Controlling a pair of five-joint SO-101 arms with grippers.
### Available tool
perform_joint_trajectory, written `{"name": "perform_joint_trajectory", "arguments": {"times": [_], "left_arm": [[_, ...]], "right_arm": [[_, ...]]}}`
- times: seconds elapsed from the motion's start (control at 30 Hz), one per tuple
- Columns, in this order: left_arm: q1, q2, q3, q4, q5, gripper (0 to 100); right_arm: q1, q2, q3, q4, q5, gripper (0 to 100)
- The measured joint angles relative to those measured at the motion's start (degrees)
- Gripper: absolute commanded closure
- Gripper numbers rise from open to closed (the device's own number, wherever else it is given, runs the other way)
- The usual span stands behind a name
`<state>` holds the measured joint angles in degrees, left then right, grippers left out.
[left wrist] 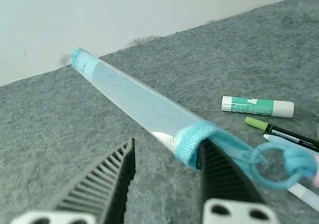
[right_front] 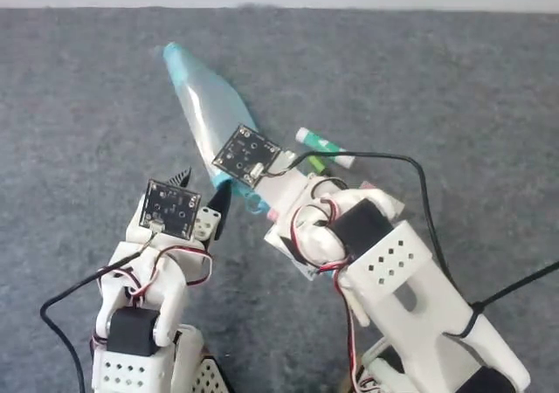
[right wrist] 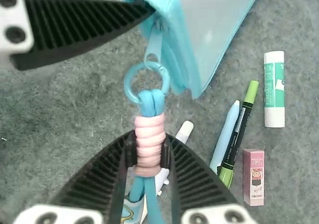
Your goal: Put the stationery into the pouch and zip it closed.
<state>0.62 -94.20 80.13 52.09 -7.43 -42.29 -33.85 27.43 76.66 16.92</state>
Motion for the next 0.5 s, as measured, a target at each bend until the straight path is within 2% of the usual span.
{"name": "perform_joint_trajectory", "arguments": {"times": [0.23,0.5], "left_arm": [[0.0,-0.2,1.1,-1.6,0.0,77],[0.3,-0.4,4.1,-7.2,-1.6,91]], "right_arm": [[0.5,0.0,0.7,0.0,0.2,99.2],[-1.7,-9.4,4.4,0.2,0.3,99.2]]}}
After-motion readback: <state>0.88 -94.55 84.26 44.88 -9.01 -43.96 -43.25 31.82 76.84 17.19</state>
